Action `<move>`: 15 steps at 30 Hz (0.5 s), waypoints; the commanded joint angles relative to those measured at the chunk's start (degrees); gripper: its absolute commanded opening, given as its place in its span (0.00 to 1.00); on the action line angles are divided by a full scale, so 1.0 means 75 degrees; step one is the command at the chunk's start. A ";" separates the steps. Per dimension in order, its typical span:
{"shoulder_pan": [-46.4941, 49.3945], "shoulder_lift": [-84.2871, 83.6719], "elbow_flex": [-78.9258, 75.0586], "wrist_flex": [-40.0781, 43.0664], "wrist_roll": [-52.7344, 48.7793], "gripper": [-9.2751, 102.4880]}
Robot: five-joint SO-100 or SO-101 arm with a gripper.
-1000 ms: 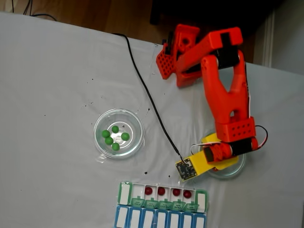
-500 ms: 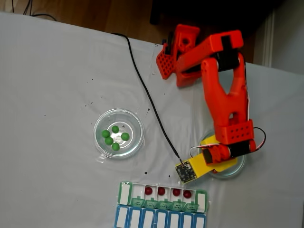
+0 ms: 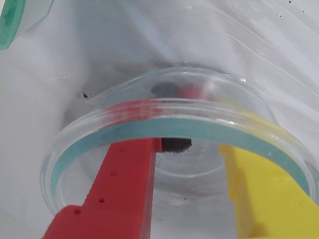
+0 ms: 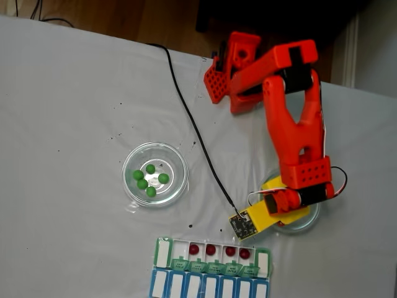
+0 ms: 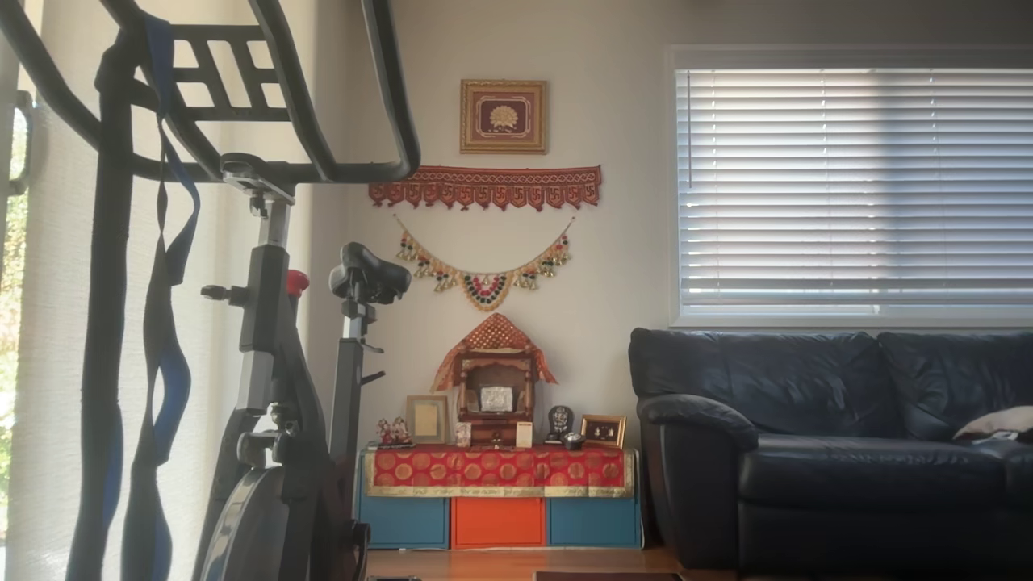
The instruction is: Sort medicines into box.
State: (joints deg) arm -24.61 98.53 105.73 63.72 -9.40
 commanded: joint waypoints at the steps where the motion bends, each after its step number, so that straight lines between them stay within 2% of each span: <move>1: -0.0129 0.0469 -0.0340 0.0445 -0.0129 0.09; 7: -0.0551 0.1172 -0.0715 0.1699 -0.0164 0.09; 15: -0.0738 0.2684 -0.1043 0.2215 0.0258 0.09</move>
State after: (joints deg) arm -29.97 110.21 104.06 79.98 -8.17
